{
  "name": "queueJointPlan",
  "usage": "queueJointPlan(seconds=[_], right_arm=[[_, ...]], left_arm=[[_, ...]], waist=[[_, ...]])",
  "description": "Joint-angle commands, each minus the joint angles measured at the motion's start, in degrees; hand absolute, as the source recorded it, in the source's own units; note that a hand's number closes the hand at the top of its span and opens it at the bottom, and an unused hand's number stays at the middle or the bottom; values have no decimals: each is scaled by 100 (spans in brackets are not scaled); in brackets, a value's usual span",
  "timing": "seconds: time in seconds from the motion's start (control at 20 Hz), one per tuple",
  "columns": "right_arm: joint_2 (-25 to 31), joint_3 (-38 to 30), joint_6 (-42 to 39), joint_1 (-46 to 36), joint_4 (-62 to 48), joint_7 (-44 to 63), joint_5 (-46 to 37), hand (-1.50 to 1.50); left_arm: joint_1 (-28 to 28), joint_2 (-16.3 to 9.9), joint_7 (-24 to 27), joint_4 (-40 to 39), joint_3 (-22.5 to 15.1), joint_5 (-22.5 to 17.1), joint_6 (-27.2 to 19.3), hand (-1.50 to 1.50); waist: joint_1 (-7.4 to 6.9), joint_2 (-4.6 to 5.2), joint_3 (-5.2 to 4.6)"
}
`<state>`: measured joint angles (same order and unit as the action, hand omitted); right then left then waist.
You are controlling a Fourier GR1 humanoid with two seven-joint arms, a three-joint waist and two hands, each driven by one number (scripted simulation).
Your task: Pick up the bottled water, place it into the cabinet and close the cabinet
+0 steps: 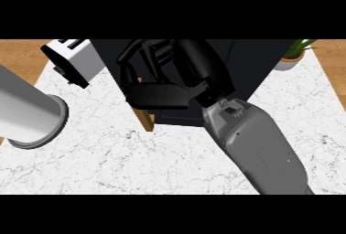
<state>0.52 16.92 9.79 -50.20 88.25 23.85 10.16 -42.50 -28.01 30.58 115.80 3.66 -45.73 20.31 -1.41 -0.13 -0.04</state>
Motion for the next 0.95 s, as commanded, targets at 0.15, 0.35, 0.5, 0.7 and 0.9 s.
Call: queueJointPlan(seconds=[0.15,0.35,0.5,0.7,0.9], right_arm=[[-11,-365,-394,-261,-1520,-697,-11,150],[-20,-547,-247,-402,-2038,-996,-135,150],[43,-517,-195,-524,-2154,-880,-186,150],[76,-635,-87,-648,-2382,-960,-112,150],[268,-596,-303,-438,-2397,-1303,-15,150]], left_arm=[[-37,159,-163,97,56,28,65,150],[138,-97,-307,43,355,-304,160,150],[136,33,-297,118,92,-77,210,150],[366,-32,-446,209,115,-185,64,150],[521,-67,-565,111,156,-345,3,150]], waist=[[-14,44,3],[-96,90,0],[-109,81,-2],[-131,132,-3],[-35,147,1]])
